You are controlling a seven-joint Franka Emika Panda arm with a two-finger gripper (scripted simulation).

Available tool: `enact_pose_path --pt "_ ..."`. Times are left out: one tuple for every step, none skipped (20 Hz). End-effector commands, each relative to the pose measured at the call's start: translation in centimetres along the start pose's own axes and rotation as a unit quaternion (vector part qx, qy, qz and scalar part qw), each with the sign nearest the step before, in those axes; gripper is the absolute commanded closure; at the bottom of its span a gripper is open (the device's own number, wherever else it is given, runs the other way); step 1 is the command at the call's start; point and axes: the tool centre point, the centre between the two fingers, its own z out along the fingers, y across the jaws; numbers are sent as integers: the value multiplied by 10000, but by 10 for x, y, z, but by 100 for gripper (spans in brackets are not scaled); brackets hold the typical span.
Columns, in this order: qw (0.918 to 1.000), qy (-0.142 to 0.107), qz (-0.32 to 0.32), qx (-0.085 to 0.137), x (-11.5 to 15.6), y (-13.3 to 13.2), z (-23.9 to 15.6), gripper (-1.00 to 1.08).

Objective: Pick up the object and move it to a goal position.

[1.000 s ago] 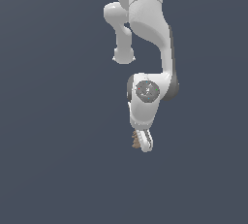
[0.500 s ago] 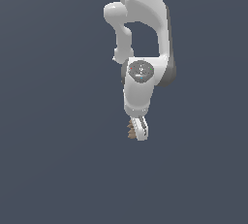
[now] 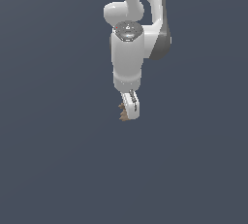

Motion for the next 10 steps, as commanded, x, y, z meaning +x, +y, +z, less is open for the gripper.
enact_pose_path --pt "10000 -2 0 1 6 13 -23 108" --pt "10000 -2 0 1 9 19 -32 108" --pt "10000 -2 0 1 12 24 -41 108" --pt "10000 -2 0 1 14 29 -51 108" --pt "10000 -3 3 0 18 35 -60 108" --pt "10000 -3 3 0 20 40 -70 108" --pt "10000 -3 3 0 23 46 -80 108" --pt "10000 0 4 0 26 51 -90 108" --pt "10000 0 4 0 29 57 -100 108" --pt "10000 3 5 0 32 62 -110 108"
